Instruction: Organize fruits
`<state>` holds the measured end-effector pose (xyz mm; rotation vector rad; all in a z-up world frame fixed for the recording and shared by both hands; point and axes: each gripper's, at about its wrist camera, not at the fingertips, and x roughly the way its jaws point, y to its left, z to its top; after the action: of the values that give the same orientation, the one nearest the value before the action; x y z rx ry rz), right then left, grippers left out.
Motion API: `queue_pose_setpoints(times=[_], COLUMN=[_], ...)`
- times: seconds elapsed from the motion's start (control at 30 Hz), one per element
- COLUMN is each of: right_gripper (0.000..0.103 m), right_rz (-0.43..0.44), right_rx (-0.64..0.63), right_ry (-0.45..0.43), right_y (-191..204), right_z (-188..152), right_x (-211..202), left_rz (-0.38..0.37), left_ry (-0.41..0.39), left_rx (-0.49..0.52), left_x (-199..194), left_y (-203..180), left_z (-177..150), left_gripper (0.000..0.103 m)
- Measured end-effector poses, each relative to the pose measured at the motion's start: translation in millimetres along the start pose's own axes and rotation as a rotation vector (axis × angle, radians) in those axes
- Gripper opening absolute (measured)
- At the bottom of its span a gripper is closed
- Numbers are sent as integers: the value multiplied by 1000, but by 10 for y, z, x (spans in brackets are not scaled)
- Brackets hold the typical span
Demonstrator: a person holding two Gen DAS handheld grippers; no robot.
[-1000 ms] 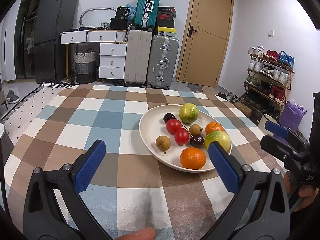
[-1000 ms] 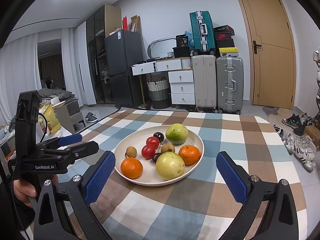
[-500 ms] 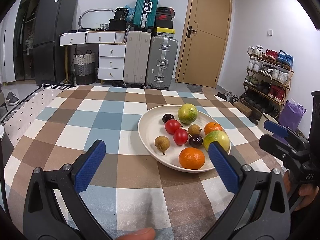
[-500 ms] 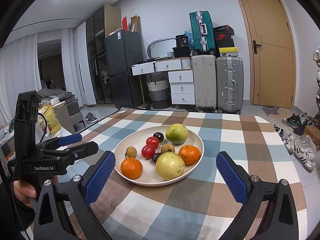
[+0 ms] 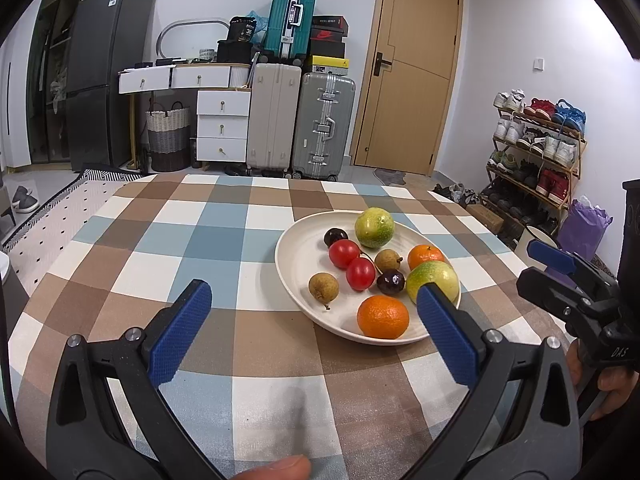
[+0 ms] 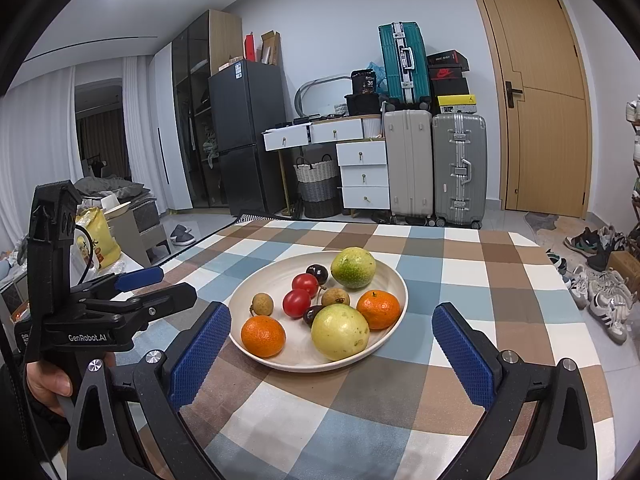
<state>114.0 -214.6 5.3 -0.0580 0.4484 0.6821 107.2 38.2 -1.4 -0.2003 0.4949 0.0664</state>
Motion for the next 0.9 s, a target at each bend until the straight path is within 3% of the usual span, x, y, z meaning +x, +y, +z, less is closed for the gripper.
queue_pose_setpoints(times=[0.9], right_gripper=[103], right_rz=[-1], right_rx=[-1], right_ry=[-1], right_y=[-4], right_z=[1], right_x=[-3], left_rz=[-5], left_ry=[2], left_rx=[11], left_x=[4], left_y=[-23], left_z=[-8], left_gripper=[102])
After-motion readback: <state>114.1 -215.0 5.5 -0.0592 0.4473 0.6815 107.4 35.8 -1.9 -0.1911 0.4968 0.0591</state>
